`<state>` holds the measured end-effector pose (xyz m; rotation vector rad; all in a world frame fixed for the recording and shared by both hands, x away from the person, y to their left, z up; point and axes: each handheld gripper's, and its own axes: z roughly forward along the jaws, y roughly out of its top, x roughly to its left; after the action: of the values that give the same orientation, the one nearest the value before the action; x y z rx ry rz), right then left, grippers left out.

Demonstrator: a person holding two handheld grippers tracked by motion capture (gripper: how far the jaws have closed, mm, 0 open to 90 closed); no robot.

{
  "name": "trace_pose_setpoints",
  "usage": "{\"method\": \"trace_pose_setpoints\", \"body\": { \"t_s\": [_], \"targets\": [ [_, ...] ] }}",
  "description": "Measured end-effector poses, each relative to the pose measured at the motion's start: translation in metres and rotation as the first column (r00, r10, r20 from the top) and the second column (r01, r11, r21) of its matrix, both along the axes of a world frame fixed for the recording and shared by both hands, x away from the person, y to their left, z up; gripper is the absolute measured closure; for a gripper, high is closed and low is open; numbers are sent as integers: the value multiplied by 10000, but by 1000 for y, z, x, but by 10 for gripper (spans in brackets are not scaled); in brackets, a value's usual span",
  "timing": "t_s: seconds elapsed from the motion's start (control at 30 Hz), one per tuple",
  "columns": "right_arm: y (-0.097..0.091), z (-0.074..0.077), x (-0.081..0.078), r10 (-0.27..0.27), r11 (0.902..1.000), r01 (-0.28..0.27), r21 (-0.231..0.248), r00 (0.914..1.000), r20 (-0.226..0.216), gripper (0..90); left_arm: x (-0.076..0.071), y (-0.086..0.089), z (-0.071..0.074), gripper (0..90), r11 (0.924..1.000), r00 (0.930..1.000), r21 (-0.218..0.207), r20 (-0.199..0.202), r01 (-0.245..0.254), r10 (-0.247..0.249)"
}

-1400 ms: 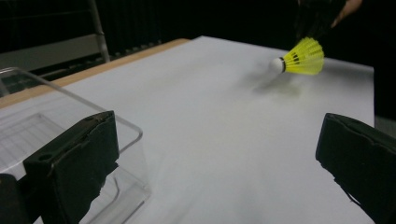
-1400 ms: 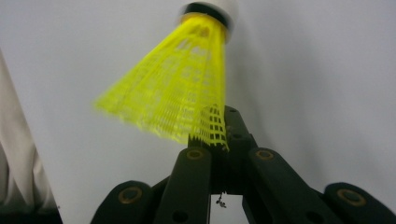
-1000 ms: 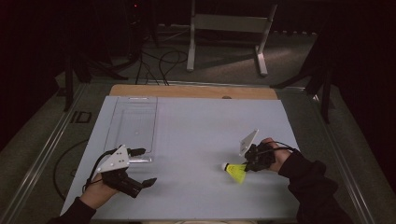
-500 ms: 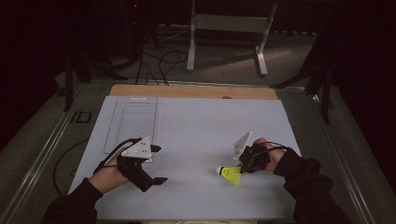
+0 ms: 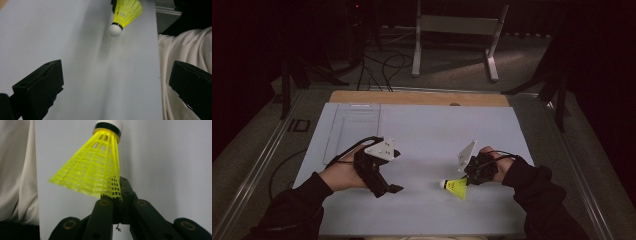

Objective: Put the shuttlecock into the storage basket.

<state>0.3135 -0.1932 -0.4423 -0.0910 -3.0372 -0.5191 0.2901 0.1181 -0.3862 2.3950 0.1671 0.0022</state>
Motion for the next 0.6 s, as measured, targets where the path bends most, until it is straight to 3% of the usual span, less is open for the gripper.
{"method": "trace_pose_setpoints", "body": {
  "t_s": [0.27,0.47,0.6],
  "targets": [
    [10,3,0,313,9995,-313,38,9994,129,900,4,-25,-5,5,9984,9984,97,71,560,-560],
    [15,5,-1,430,9991,-431,28,9990,123,900,6,-43,-15,62,9947,9945,90,244,1021,-1023],
    [17,6,-1,499,9987,-500,116,9987,84,900,6,-54,-23,104,9919,9916,368,386,1218,-1232]
  ]
}}
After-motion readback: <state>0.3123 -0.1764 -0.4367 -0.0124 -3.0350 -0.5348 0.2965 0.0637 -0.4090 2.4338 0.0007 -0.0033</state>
